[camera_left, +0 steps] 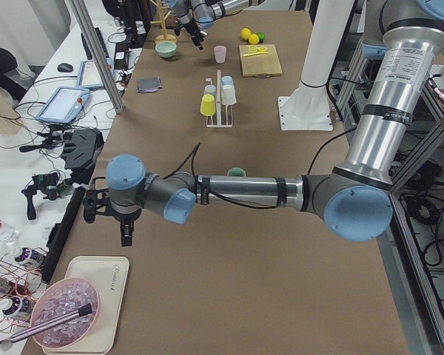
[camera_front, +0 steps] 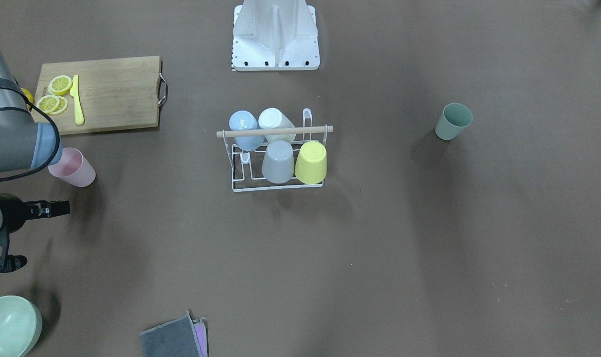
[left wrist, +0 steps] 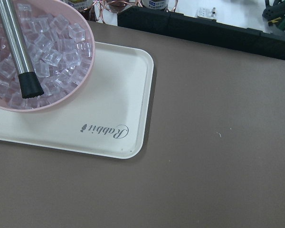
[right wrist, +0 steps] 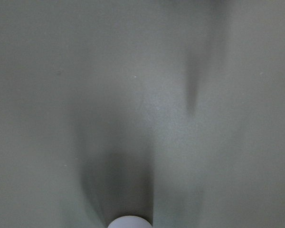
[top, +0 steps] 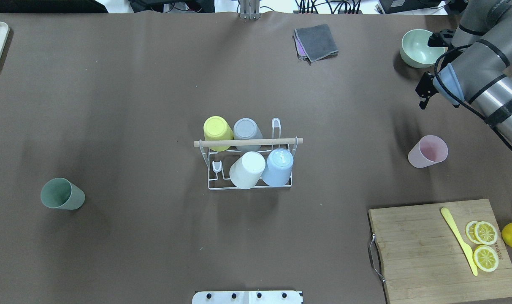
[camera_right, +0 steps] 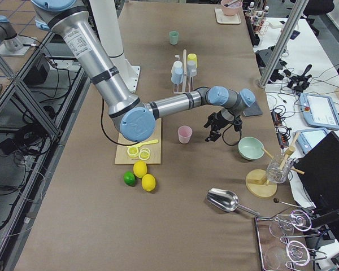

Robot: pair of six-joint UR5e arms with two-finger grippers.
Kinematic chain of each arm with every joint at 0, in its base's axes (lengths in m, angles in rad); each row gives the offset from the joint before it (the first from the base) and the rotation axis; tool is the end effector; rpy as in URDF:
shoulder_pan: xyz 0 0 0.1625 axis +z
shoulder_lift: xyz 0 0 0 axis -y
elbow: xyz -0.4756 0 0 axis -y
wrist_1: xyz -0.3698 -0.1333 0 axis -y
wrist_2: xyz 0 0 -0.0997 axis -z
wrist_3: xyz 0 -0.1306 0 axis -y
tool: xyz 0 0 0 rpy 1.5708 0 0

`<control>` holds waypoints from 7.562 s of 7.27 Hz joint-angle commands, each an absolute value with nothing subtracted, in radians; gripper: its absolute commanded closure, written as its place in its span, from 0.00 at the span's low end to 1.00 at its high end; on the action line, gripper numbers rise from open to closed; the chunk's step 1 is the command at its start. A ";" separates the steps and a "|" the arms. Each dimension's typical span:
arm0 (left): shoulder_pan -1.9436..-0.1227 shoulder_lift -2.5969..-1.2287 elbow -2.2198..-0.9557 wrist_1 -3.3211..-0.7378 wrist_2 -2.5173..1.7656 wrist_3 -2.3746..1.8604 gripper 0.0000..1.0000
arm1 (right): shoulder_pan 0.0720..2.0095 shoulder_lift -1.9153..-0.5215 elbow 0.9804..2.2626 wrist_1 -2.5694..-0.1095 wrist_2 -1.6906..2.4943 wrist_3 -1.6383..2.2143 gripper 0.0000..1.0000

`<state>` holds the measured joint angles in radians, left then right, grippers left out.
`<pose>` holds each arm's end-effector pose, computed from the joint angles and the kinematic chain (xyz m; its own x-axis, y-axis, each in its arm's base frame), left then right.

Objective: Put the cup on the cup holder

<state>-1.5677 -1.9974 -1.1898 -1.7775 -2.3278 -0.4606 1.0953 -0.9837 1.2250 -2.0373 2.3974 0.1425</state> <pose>-0.0415 -0.6866 0.6457 0.6520 -0.2748 -0.7067 0.3202 0.9446 -0.0720 -0.2873 -0.6394 0.5786 0.7339 -0.0393 0.6781 0.3455 0.8811 -0.3229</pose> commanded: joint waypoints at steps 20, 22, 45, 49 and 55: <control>-1.142 -2.367 -1.081 -0.565 -2.476 0.080 0.03 | 0.973 -0.959 1.034 -2.336 2.526 -0.120 0.20; -1.094 -2.346 -1.097 -0.558 -2.476 0.119 0.03 | 0.973 -0.957 1.037 -2.355 2.526 -0.120 0.42; -0.824 -2.071 -1.281 -0.508 -2.600 0.078 1.00 | 1.121 -1.014 1.213 -1.750 3.597 -1.097 0.66; -1.114 -2.086 -1.285 -0.506 -2.583 0.143 1.00 | 1.079 -1.017 1.175 -1.750 3.920 -1.712 0.66; -1.389 -2.123 -1.255 -1.059 -2.530 -0.118 1.00 | 0.930 -0.977 1.097 -1.749 4.073 -2.097 0.66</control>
<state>-1.3460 -2.1216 -1.2617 -0.9052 -2.5678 -0.0419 0.9526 -0.9946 1.1038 -1.7494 4.0500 -2.0515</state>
